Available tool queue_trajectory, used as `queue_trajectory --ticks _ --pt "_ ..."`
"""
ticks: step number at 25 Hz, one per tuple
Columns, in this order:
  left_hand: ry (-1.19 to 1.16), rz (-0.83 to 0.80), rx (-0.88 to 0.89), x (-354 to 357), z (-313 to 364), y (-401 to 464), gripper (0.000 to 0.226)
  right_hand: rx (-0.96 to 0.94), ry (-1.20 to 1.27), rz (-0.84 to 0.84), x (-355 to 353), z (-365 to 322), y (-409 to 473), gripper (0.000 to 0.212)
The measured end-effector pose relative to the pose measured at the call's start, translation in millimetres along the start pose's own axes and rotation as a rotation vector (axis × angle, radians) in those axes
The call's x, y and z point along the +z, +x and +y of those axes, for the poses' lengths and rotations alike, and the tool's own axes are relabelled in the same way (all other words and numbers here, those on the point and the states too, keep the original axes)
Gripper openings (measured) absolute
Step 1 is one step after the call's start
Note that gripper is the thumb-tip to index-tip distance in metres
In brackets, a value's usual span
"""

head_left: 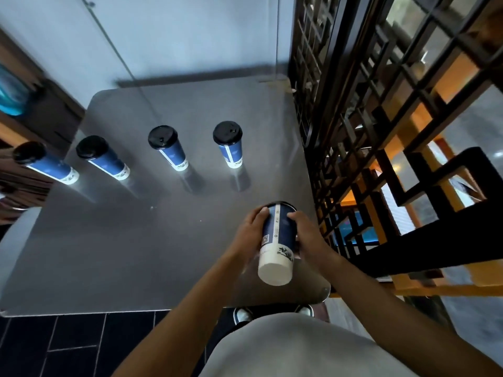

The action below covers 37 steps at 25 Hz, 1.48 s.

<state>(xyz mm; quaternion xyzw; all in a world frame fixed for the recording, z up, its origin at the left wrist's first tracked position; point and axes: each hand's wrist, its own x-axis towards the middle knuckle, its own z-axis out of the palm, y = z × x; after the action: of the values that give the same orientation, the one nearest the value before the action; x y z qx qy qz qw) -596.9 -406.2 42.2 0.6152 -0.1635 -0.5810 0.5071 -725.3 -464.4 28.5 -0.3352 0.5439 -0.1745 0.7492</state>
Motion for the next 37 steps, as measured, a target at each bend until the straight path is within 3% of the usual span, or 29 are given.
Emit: queue_trajectory --ticks 4,9,11,13,17,20,22,25,28,32,34,37 --pt "-0.008 0.060 -0.109 0 1 4 0.033 0.056 0.091 0.018 5 -3 0 0.048" --pt "-0.068 0.025 -0.219 3 10 -3 0.063 0.039 0.071 -0.004 6 -9 -11 0.031" --pt "0.002 -0.046 -0.262 -1 14 -8 0.067 -0.010 -0.008 -0.021 3 -11 -15 0.025" --pt "0.086 -0.110 -0.252 -5 13 -10 0.070 -0.062 -0.106 -0.062 1 -13 -18 0.033" --pt "0.002 -0.159 -0.338 -16 19 -14 0.085 -0.185 -0.339 -0.056 -4 -12 -15 0.046" --pt "-0.140 -0.337 -0.522 -32 31 -21 0.086 -0.132 -0.233 -0.023 -21 -23 -1 0.067" --pt "-0.183 -0.481 -0.548 -39 32 -24 0.087 -0.111 -0.155 -0.047 -29 -31 11 0.076" --pt "-0.215 -0.584 -0.514 -38 28 -28 0.084 -0.063 0.009 -0.145 -22 -37 22 0.070" --pt "-0.227 -0.551 -0.520 -36 26 -30 0.085 0.014 0.001 -0.290 -7 -40 18 0.072" --pt "-0.177 -0.443 -0.615 -39 29 -39 0.092 0.046 -0.156 -0.305 0 -42 6 0.067" --pt "0.031 -0.368 -0.585 -42 32 -41 0.079 -0.048 -0.285 -0.301 0 -45 -1 0.054" --pt "0.539 -0.158 -0.347 -37 30 -46 0.055 -0.176 -0.405 -0.215 5 -50 -10 0.038"
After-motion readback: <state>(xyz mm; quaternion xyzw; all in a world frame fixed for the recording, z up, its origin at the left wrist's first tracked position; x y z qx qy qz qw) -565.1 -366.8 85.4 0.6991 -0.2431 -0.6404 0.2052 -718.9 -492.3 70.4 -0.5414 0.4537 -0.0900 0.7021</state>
